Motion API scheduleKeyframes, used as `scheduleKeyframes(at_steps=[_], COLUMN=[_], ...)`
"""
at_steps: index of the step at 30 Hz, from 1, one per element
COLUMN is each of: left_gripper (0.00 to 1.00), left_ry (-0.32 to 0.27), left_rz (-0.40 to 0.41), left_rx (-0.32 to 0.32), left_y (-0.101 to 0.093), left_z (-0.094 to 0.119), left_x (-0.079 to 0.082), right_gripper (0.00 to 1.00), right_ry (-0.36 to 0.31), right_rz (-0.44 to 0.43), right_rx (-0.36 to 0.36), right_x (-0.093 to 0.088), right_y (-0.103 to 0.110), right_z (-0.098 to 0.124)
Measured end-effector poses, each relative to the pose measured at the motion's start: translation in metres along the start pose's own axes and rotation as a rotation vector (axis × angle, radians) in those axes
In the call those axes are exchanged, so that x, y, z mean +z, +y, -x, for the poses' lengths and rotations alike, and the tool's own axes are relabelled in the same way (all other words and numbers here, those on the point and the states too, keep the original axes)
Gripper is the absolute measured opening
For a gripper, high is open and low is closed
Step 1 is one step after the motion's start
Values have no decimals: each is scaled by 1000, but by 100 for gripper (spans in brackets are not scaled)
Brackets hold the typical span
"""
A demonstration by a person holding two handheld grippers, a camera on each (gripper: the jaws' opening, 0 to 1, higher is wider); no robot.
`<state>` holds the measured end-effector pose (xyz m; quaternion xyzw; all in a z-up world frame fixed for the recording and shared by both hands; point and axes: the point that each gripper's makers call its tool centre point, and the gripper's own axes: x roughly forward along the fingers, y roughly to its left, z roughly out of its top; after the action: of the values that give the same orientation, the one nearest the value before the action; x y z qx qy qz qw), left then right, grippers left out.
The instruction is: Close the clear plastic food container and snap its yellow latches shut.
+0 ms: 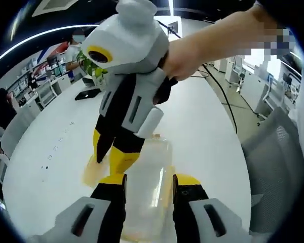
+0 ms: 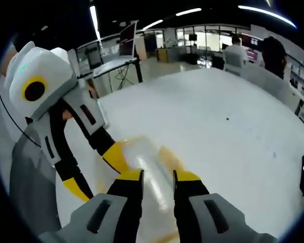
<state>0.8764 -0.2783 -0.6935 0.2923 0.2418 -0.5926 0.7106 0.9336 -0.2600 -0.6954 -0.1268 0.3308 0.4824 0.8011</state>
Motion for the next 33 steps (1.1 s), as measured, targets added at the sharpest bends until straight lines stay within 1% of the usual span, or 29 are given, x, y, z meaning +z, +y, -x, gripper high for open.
scheduleKeyframes(at_steps=[3, 6, 9, 10, 20, 22, 24, 26, 29, 30, 31, 33], left_gripper=[31, 32, 32, 32, 33, 33, 33, 33, 33, 32, 32, 32], left_ry=[8, 29, 35, 37, 75, 85, 85, 90, 90, 91, 93, 97], left_rz=[-30, -94, -110, -127, -210, -229, -231, -237, -241, -247, -251, -258], left_rx=[2, 11, 7, 9, 46, 54, 51, 59, 66, 68, 67, 68], left_y=[-3, -6, -10, -11, -11, -10, -11, -10, -9, -9, -9, -9], left_z=[0, -2, -3, -4, -9, -9, -10, -11, -11, -11, -11, -12], left_x=[-1, -4, -5, -5, -9, -10, -10, -10, -10, -10, -10, -11], right_gripper=[22, 23, 25, 26, 30, 31, 32, 32, 32, 32, 32, 33], right_ry=[10, 16, 14, 16, 41, 53, 65, 88, 145, 153, 147, 168], right_rz=[14, 25, 27, 30, 58, 62, 61, 66, 102, 102, 95, 106], right_rx=[11, 20, 31, 36, 83, 100, 122, 143, 171, 179, 191, 205], right_x=[1, 2, 4, 4, 4, 3, 1, -2, -12, -13, -11, -13], right_y=[-2, -3, -3, -3, -6, -5, -4, -3, -3, -3, -3, -3], right_z=[-2, -4, -5, -6, -7, -8, -9, -11, -14, -15, -15, -15])
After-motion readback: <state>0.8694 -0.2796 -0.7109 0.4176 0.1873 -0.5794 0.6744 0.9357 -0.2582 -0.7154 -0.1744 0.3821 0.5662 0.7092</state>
